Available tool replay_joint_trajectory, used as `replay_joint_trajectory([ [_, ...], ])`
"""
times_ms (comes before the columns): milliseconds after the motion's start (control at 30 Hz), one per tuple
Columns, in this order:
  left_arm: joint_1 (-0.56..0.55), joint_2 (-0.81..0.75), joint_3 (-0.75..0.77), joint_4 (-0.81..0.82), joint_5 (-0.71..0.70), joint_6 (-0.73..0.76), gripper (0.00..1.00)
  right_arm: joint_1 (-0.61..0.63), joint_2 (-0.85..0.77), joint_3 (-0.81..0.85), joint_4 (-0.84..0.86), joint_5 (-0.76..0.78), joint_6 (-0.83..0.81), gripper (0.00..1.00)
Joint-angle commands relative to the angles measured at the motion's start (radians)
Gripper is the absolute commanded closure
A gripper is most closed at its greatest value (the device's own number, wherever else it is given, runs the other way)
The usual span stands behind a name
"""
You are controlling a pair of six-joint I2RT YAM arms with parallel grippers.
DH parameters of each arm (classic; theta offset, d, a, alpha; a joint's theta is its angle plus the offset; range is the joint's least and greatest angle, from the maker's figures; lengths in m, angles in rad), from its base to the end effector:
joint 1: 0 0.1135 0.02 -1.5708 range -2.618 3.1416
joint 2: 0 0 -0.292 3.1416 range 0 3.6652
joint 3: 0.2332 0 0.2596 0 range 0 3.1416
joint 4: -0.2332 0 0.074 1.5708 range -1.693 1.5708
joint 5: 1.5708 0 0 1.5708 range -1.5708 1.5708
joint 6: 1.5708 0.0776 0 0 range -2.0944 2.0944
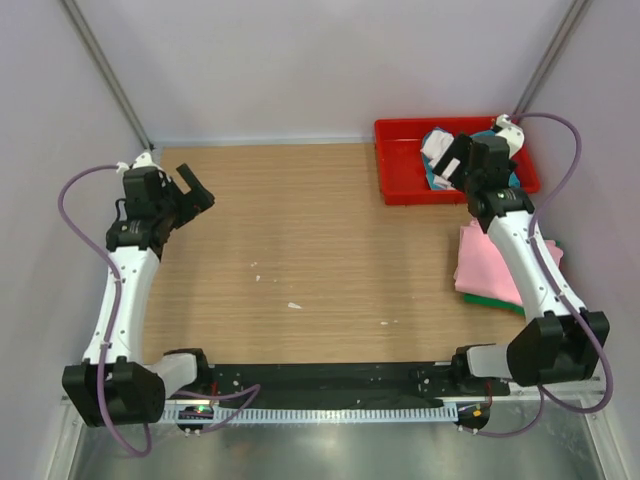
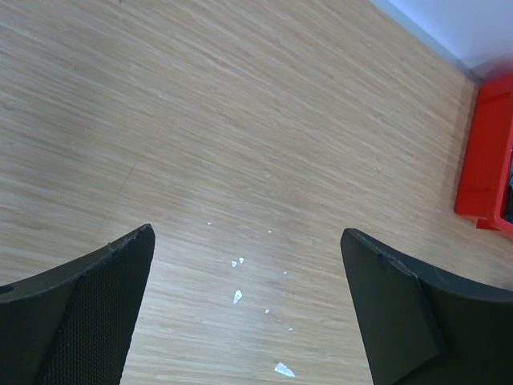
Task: Fold and stack the t-shirts
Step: Grab the tshirt from the pile
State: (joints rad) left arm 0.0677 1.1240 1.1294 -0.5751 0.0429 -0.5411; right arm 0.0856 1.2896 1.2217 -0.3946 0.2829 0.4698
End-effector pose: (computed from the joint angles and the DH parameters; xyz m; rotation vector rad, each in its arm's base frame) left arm 0.2733 0.0152 0.3565 -0.6224 2.0655 -0.3217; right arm 0.3286 0.0065 0.3705 0.5566 1.9357 0.0656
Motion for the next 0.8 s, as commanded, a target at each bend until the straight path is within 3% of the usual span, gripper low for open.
replay_joint_trajectory([
  [0,0.006,0.011,0.03,0.043,0.026,0.023,0.0,0.0,0.066,0.082,0.019,0.009,0.007,0.01],
  [233,0.006,0.072,0.036,0.077,0.025,0.001,0.0,-0.001,0.262,0.214,0.068,0.007,0.01,0.0],
  [500,0.006,0.114,0.015,0.153,0.115,-0.019,0.0,-0.072,0.664,0.746,-0.193,-0.051,0.078,0.0],
  [767,0.006,0.05,-0.056,0.155,0.055,-0.046,0.0,-0.132,0.921,0.938,-0.184,0.09,-0.003,0.01],
])
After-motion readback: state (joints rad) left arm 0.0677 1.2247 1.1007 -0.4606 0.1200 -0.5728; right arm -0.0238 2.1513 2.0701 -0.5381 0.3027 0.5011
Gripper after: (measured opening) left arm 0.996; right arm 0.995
